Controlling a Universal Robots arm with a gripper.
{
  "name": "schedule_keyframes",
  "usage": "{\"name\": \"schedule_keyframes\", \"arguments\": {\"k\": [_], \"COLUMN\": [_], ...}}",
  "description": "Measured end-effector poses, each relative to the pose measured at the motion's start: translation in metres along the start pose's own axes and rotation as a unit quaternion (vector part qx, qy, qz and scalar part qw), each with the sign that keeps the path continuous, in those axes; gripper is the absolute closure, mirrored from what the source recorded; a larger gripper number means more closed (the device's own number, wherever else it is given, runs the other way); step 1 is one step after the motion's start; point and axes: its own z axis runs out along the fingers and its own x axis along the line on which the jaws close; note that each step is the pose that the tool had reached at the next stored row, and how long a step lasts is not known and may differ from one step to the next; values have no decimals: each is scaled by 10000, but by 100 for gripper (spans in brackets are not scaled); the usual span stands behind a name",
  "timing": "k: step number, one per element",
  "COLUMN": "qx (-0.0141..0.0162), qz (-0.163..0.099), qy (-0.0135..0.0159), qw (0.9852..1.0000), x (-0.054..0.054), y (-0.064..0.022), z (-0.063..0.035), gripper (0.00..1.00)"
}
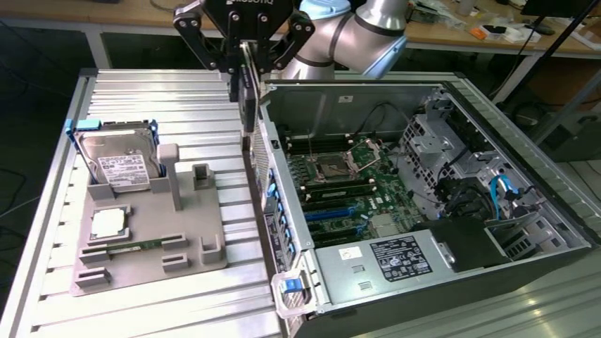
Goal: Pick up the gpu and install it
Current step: 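Pick up the gpu and move the gpu toward the slot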
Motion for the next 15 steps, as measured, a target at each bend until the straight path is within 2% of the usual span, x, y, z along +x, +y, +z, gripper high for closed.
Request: {"name": "schedule_keyframes", "arguments": {"k": [15], "qx": [-1], "qz": [0], "qy": [0], "qw": [10000], "x": [-440], "y": [-4], "z": [-6], "gripper": [71]}}
